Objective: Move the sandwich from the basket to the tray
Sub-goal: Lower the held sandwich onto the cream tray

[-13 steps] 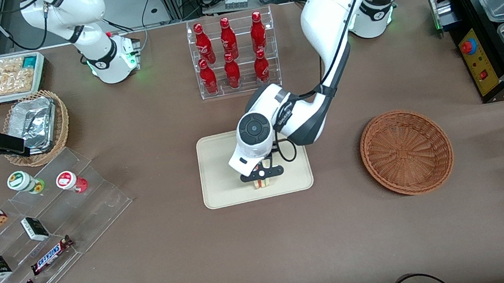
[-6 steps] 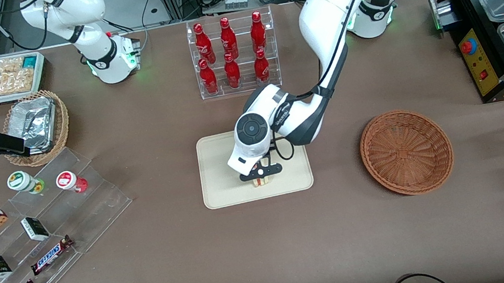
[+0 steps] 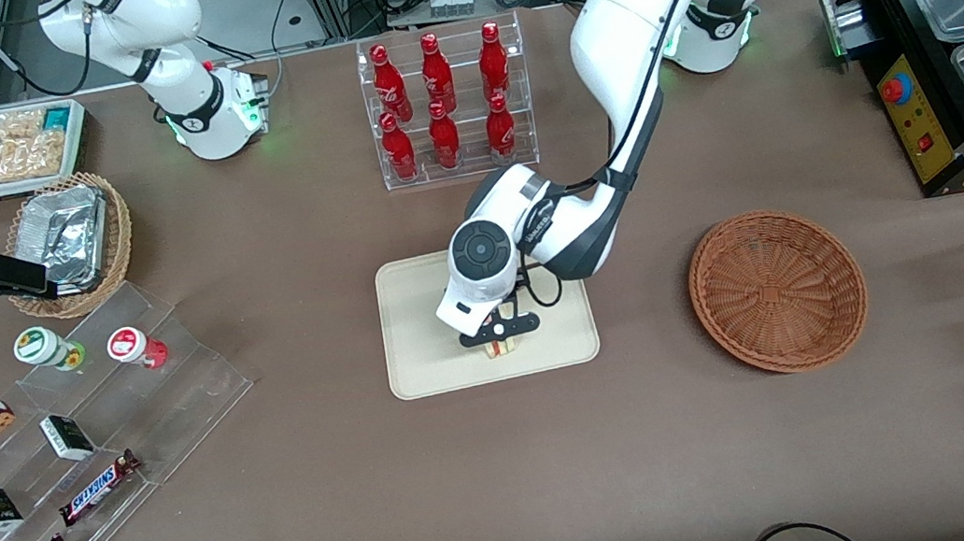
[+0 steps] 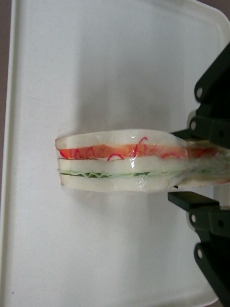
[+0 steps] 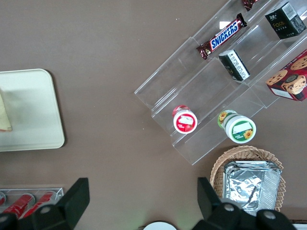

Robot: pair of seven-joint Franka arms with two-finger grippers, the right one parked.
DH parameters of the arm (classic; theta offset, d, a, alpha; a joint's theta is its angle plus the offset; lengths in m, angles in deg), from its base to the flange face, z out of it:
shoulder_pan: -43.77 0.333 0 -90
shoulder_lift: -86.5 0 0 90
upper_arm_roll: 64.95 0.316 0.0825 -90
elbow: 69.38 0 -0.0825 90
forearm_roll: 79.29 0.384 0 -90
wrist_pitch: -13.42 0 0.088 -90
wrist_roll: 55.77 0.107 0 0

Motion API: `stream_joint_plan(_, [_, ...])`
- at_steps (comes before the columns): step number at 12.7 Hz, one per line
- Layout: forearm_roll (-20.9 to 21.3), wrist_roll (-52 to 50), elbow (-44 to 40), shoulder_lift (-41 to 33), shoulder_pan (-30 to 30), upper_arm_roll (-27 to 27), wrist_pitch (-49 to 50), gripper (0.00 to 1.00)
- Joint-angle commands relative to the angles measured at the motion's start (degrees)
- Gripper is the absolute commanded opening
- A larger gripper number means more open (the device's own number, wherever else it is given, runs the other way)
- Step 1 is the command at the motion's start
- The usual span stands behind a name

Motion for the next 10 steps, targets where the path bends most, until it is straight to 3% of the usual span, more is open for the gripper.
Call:
stream_joint_plan(1, [-0.80,-0.77,-2.35,0.91,-1.15,0.51,0.28,1.00])
stream_joint_plan(10, [-0.28,0.02,-2.52,-4.01,-0.53,0.95,3.52,1.00])
